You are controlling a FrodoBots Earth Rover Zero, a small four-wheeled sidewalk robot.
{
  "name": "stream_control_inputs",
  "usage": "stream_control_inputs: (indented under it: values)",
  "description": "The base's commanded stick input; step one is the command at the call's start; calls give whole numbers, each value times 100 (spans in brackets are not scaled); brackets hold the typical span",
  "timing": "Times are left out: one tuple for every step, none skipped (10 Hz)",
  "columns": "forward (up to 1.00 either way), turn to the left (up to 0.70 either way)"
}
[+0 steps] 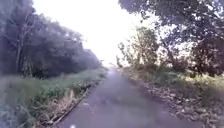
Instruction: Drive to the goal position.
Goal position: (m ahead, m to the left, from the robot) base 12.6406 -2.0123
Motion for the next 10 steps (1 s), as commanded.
stream_control_inputs:
  values:
    - [7,0]
    - [7,0]
    - [7,0]
    - [10,0]
    - [39,0]
    - [67,0]
    - [70,0]
    - [70,0]
    - [70,0]
    - [70,0]
